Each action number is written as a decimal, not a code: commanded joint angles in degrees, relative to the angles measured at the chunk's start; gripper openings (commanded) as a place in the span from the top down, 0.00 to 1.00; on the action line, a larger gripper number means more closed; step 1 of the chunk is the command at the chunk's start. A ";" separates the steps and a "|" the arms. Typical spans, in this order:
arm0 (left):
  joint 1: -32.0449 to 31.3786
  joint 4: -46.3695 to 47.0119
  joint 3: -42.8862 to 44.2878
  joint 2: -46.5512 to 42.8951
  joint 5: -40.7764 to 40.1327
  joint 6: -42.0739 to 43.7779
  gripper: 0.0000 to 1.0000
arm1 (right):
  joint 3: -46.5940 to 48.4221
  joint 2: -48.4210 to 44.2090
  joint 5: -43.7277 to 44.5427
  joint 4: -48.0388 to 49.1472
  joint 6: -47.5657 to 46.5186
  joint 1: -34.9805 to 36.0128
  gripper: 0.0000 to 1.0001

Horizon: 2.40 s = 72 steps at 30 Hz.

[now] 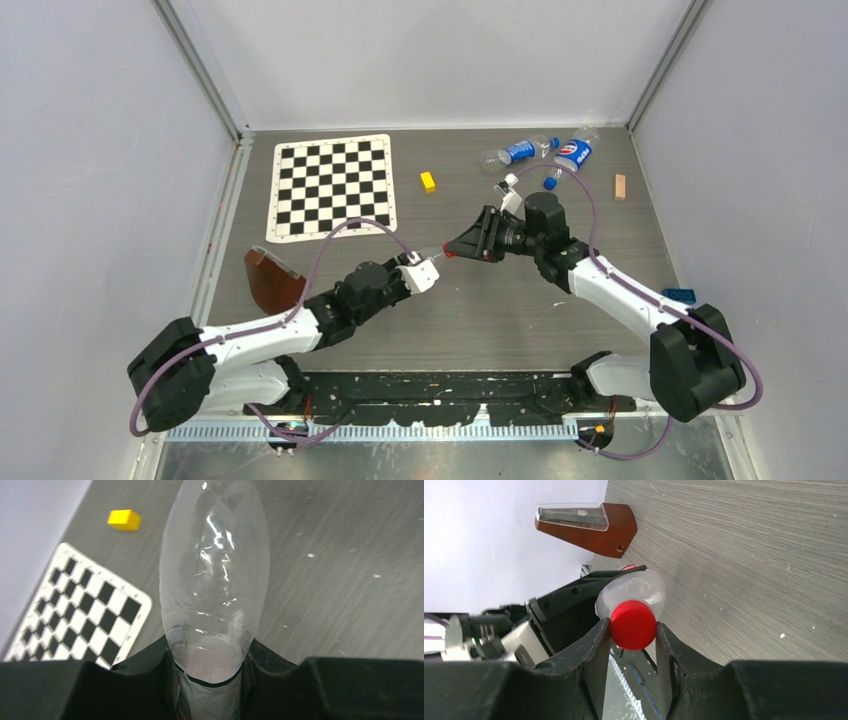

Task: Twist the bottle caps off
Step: Unscrew the bottle cap from the plastic bottle.

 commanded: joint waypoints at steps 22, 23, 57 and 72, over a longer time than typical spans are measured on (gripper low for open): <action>15.52 -19.64 16.35 4.91 63.80 -14.48 0.91 | -4.09 -11.67 -8.08 -1.79 -16.50 1.29 0.96; 15.51 -19.44 15.88 4.79 61.53 -14.92 0.91 | -4.08 -11.82 -7.77 -2.02 -16.59 1.27 0.94; 3.44 2.74 -1.33 -6.27 6.67 -1.93 0.94 | 0.28 -7.53 6.47 1.44 8.53 0.96 0.31; 3.17 3.44 -1.49 -6.76 7.09 -1.84 0.94 | -0.24 -2.29 3.34 9.05 12.06 0.96 0.42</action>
